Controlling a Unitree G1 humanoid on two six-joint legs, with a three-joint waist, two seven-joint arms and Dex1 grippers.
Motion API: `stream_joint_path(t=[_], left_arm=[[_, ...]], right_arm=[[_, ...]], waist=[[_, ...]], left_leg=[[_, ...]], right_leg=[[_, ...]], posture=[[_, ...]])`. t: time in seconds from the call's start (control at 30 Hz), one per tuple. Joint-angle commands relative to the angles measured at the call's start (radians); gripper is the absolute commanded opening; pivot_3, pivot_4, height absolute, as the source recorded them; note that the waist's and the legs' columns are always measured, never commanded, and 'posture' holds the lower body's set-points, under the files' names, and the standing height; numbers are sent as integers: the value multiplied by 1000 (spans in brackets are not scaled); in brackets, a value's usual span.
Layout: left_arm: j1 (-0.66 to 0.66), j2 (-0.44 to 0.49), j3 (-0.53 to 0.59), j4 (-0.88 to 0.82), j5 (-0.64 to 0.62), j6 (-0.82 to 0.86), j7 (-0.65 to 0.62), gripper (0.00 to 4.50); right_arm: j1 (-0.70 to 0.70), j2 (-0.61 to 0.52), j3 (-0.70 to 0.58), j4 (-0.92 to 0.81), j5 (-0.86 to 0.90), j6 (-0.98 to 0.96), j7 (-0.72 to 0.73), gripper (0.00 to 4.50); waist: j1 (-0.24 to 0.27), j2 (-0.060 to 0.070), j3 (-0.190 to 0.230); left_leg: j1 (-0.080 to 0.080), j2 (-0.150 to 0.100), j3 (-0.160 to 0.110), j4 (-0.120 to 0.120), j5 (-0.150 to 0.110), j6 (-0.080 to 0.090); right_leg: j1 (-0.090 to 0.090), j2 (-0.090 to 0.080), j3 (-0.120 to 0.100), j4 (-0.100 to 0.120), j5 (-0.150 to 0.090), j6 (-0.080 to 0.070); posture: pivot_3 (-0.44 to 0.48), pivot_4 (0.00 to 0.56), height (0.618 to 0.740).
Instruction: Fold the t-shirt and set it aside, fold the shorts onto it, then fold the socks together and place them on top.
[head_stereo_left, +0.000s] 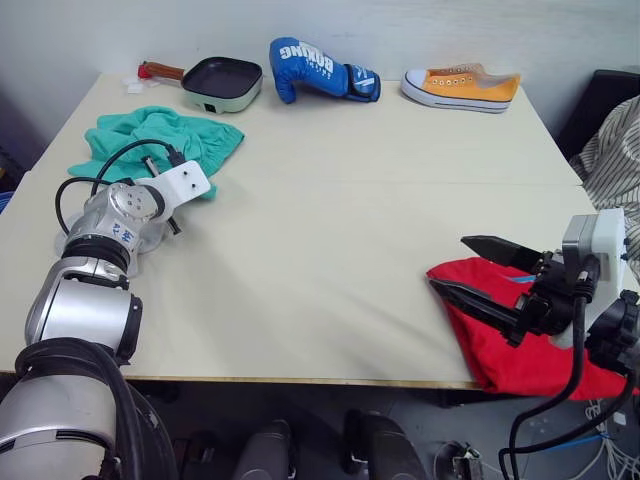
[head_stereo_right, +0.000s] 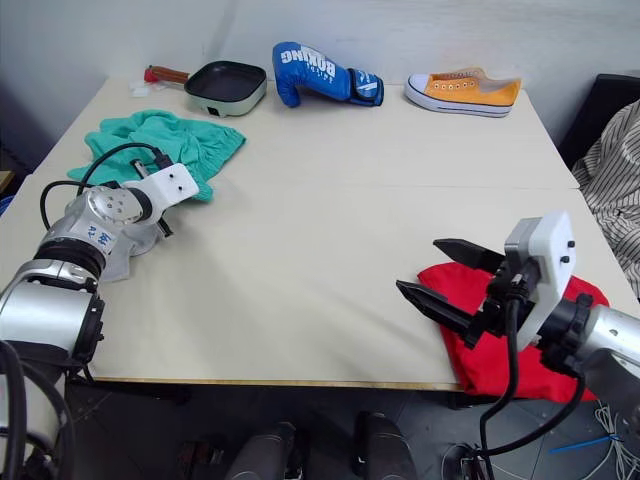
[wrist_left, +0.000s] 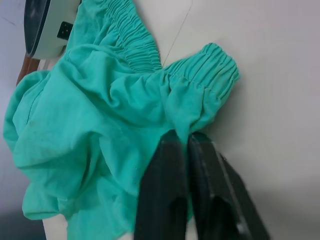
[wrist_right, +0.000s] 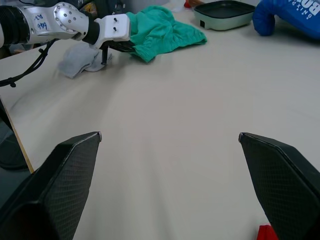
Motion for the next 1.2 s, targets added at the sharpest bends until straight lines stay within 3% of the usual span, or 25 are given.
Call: stream_joint_path(t=[0.03,0.2,0.4,0.47,0.53,0.73,0.8,0.97,1.07,1.2], left_arm=[[-31,10,41,-5,-28,11,-6,26],[-43,-24,168,-19,-159,57,-163,26],[-4,-63,220,-148,-286,78,-574,26],[90,-79,215,-358,-373,185,-763,26],[204,-80,205,-618,-455,322,-875,26],[452,-62,134,-1247,-613,661,-985,26],[493,-62,93,-1380,-668,755,-1016,26],[482,-159,8,-1444,-675,848,-925,26],[465,-201,-21,-1422,-665,843,-894,623],[474,-167,-39,-1446,-690,830,-941,1870]], right_arm=[[5,-25,-35,-36,33,-26,-8,4500],[20,-45,-30,-41,8,-34,3,4500],[43,-64,-23,-46,19,-39,33,4500],[46,-64,-11,-45,8,-46,38,4500],[44,-60,5,-42,-3,-52,36,4500],[40,-73,61,-24,-78,-67,79,4500],[53,-99,98,-23,-158,-83,122,4500],[75,-128,245,-41,-376,-155,179,4500],[71,-128,360,-55,-522,-209,175,4500],[43,-128,513,-35,-725,-298,174,4500]], waist=[[0,0,0],[2,-1,0],[2,-1,0],[0,-1,0],[-4,-1,0],[-9,-1,0],[-6,-1,0],[2,0,0],[0,0,0],[-8,0,-1]], left_leg=[[0,0,0,0,0,0],[0,0,0,0,0,0],[0,0,1,1,0,0],[0,0,1,1,0,0],[1,0,1,1,0,0],[1,1,0,4,1,-1],[2,1,0,4,1,-1],[1,0,-3,8,0,0],[1,0,-3,10,-1,1],[1,0,-2,10,0,0]], right_leg=[[0,0,0,0,0,0],[0,0,0,0,0,0],[0,0,-1,0,0,0],[1,1,-1,0,0,0],[1,1,0,1,0,0],[1,1,2,3,0,0],[2,0,3,3,0,0],[5,1,4,2,0,0],[5,1,4,3,0,0],[3,2,5,4,0,0]], posture=[[0,150,740],[0,150,740],[0,150,740],[0,150,740],[0,150,740],[0,150,740],[0,150,740],[0,150,740],[0,150,740],[0,150,740]])
